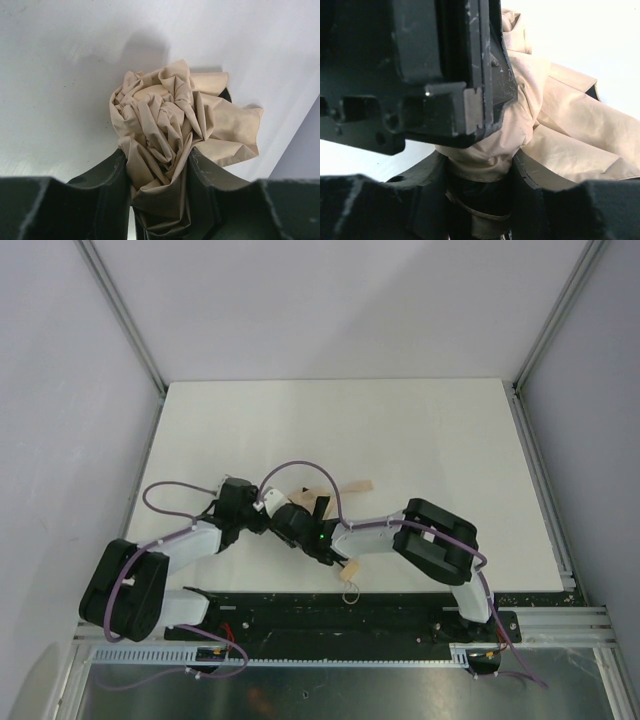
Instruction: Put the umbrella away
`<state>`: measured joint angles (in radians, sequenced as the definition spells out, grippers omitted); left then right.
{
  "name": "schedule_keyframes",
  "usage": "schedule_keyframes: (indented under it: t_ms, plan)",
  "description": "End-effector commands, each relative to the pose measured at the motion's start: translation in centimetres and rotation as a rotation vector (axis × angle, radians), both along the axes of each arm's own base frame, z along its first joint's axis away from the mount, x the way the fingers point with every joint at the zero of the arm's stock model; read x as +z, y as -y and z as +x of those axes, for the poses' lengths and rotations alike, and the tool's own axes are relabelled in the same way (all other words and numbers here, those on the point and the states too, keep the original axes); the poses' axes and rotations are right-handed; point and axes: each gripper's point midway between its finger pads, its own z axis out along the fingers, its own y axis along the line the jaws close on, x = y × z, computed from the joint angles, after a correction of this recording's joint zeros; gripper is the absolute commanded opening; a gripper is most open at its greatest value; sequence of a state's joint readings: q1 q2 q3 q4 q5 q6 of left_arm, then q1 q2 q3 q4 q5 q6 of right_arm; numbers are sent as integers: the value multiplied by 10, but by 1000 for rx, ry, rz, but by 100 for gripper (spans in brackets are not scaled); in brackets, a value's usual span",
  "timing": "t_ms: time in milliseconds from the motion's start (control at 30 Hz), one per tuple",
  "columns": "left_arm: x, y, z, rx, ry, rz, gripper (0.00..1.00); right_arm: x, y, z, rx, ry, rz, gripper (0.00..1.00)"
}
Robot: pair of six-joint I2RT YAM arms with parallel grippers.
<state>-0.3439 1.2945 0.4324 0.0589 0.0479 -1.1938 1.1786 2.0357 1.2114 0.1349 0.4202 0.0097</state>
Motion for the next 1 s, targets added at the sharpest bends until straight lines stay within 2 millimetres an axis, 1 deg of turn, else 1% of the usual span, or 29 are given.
schedule_keyframes:
  t_ms: [0,67,167,200,233,267,333,533,667,833,933,967]
  plan:
    - [-23,-22,-24,-24,-71,149,34,-68,45,-11,-61,-172,-151,3]
    - [-18,-23,-20,-29,-50,156,43,-78,50,-17,-56,-237,-136,1]
    - [-11,-22,-17,-29,-27,152,66,-89,50,-28,-11,-342,-79,0]
    - [-10,-21,-16,-33,-24,150,77,-90,47,-34,12,-389,-49,0]
    - [-10,-21,-16,-36,-23,149,87,-92,44,-39,33,-441,-18,0]
    - [-11,-21,-17,-37,-28,152,93,-92,41,-43,54,-495,16,0]
    - [-16,-22,-20,-36,-46,153,98,-90,37,-49,77,-584,92,0]
    - [-34,-25,-33,-23,-107,154,99,-81,31,-55,85,-854,325,0]
    - [-42,-26,-37,-23,-135,159,93,-82,30,-55,63,-979,414,0]
    - [-50,-23,-40,-28,-146,149,80,-74,23,-55,79,-1057,499,0]
    - [-52,-21,-38,-30,-136,141,68,-68,19,-56,87,-1084,533,0]
    - [-53,-21,-37,-30,-130,138,62,-66,18,-56,91,-1092,543,0]
